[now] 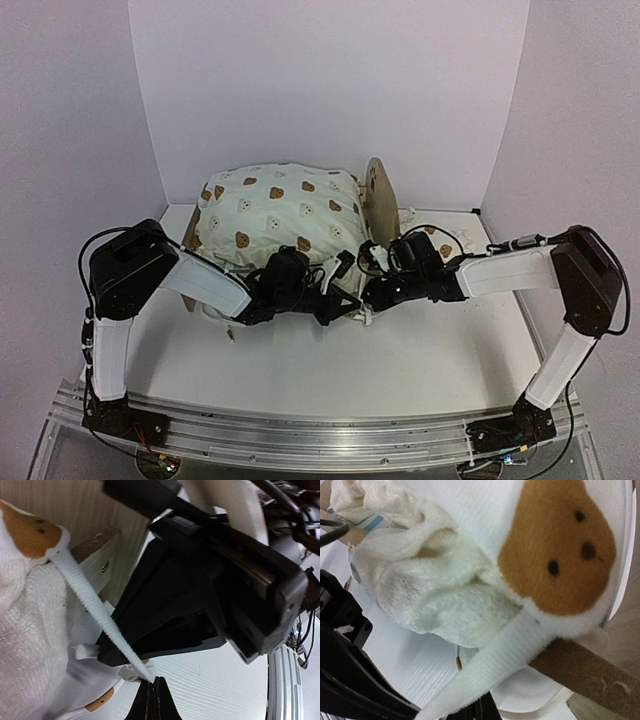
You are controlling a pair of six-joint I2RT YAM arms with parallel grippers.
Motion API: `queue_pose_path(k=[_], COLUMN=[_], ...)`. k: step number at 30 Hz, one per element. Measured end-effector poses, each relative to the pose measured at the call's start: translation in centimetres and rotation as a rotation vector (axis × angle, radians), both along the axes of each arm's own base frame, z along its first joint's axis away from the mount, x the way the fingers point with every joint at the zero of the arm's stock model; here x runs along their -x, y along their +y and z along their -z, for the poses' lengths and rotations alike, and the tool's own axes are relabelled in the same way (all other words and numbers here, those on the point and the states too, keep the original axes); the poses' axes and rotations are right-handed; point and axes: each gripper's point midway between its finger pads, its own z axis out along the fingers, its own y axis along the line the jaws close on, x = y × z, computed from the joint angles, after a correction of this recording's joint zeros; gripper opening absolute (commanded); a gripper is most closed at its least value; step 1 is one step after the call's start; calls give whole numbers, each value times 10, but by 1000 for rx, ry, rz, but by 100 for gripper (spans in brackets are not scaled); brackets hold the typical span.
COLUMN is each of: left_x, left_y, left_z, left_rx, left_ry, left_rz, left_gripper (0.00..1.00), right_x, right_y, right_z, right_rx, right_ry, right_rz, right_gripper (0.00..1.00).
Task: Set up the pet bed
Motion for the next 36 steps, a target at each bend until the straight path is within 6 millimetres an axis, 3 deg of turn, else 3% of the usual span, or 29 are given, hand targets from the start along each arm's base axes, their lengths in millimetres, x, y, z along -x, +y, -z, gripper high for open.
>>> queue_pose_path(k=[4, 9, 11, 13, 17, 19, 24, 27, 31, 36], left_x=[5, 1, 1, 5, 11, 11, -19, -35, -34, -29], left_y=[2, 12, 17, 23, 38, 44, 53, 59, 62, 62], left_z=[-6, -2, 3, 8, 14, 9, -15, -18, -7, -1], left_rx=[19, -5, -28, -68, -154, -176, -203, -216, -236, -233], left_ry=[-36, -96, -129, -180, -301, -385, -606, -725, -840, -880], left_rz=[66, 142, 179, 234, 331, 366, 307, 258, 279, 322], left_gripper=[2, 34, 41, 40, 22, 21, 22, 28, 39, 38], right_x=[-2, -4, -5, -5, -9, -10, -11, -11, -9, -7], right_y=[12, 19, 21, 24, 31, 33, 35, 38, 40, 43], right_z=[1, 8, 9, 8, 8, 11, 14, 11, 8, 6], right_rx=[-70, -116, -129, -147, -179, -185, -191, -202, -211, -215], right_ry=[-26, -50, -57, -69, -93, -98, -106, -118, -126, -141], right_rz=[-27, -42, -49, -58, -75, -79, -89, -102, -125, -156], right_gripper=[0, 0, 0, 0, 0, 0, 0, 0, 0, 0])
